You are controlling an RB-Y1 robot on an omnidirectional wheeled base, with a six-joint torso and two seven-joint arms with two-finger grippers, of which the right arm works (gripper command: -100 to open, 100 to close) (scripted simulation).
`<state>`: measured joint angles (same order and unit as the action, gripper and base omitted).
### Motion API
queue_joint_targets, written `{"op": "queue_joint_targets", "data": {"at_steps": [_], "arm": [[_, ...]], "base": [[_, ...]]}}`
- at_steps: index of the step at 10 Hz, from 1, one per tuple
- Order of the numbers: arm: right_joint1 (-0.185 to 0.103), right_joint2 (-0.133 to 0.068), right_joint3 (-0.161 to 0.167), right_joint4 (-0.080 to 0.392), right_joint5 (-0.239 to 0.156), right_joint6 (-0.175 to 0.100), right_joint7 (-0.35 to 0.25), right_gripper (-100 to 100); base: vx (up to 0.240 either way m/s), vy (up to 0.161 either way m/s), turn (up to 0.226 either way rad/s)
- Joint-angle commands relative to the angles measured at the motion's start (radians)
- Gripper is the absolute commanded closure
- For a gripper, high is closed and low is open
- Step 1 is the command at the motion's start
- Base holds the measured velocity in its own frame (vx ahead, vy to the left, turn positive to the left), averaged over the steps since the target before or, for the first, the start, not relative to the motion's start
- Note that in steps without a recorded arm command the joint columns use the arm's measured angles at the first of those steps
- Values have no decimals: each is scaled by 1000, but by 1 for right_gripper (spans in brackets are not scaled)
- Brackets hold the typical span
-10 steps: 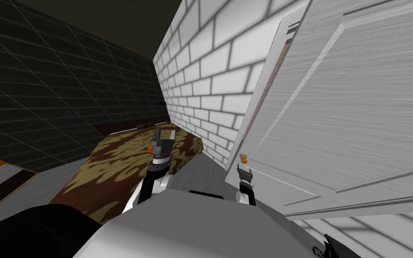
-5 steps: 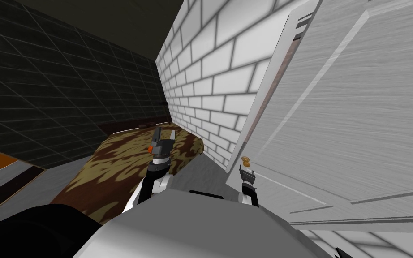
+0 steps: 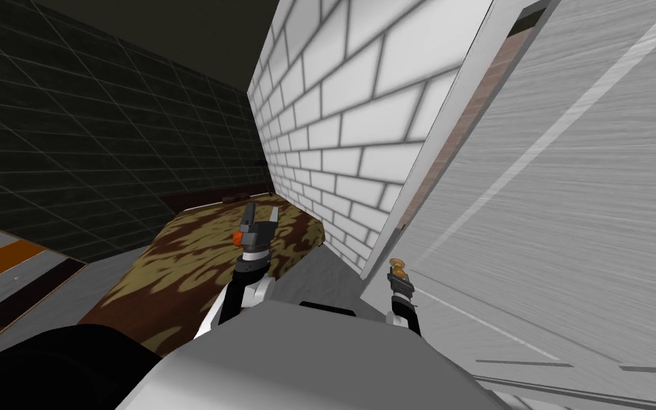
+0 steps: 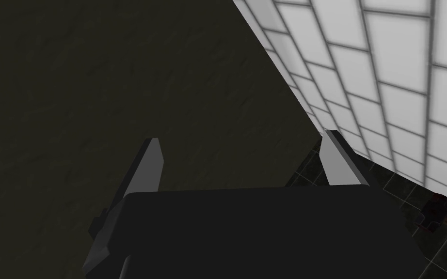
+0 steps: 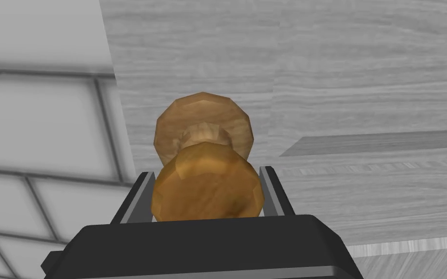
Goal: Pull the door open
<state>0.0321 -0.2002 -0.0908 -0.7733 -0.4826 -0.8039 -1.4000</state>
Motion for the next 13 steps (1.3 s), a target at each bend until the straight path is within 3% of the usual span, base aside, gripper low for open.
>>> {"op": "queue_joint_targets", "data": {"at_steps": [1,5,6,13], "arm": [[0,4,3,0,1,2,2,100],[0,4,3,0,1,2,2,100],[11,-16,23,-3,10,0,-29,100],[51,-87,106,-20,45,-17,-153,100]], "base": [[-33,-5,-1],[-13,2,4],[-150,-19,152],[-222,-32,150]]}}
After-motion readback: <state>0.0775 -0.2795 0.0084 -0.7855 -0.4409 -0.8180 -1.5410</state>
